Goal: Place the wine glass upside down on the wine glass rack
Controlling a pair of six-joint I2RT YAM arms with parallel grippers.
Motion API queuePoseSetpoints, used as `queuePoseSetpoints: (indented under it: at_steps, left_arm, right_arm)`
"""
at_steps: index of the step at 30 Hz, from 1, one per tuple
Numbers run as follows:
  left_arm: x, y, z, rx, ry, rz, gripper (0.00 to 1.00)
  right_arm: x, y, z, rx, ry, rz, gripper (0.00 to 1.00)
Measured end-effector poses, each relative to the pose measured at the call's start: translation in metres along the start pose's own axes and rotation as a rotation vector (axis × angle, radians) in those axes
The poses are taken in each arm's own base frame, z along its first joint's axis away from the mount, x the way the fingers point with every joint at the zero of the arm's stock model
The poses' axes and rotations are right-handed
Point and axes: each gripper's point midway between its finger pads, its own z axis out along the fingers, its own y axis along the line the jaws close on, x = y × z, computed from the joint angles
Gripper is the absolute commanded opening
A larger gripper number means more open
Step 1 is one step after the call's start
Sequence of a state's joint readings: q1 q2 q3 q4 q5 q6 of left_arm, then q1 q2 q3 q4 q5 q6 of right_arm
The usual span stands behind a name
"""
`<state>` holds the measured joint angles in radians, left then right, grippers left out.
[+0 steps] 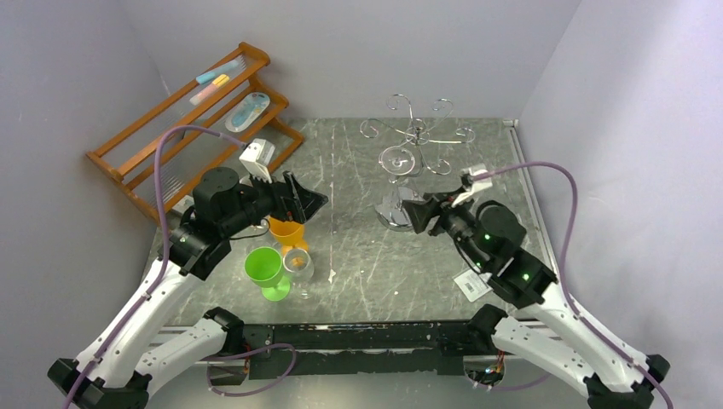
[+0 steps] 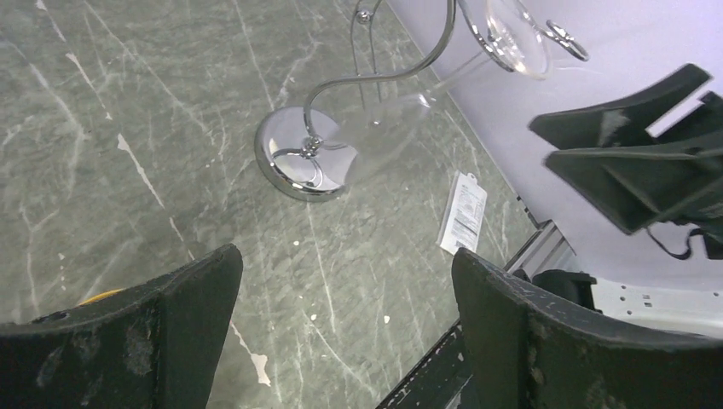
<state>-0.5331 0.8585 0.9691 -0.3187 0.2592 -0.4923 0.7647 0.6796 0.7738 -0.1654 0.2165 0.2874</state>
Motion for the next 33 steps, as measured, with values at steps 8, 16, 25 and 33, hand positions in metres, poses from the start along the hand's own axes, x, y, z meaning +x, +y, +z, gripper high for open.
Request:
queuePoseSetpoints:
  at_steps: [8, 16, 25, 33]
  left_arm:
    - [0.007, 0.014, -0.003, -0.070, 0.023, 0.024, 0.97]
    - [0.010, 0.018, -0.006, -0.085, 0.038, 0.038, 0.97]
    - [0.010, 0.025, -0.006, -0.122, 0.034, 0.044, 0.97]
    - [0.008, 0.018, -0.006, -0.093, 0.037, 0.048, 0.97]
  right_arm:
    - [-0.001, -0.015, -0.037, 0.086, -0.030, 0.244, 0.65]
    - [0.075, -0.055, -0.046, 0.383, 0.119, 0.553, 0.70]
    - [0.167, -0.086, -0.028, 0.655, 0.311, 0.669, 0.66]
    - [0.241, -0.125, -0.017, 0.720, 0.385, 0.901, 0.58]
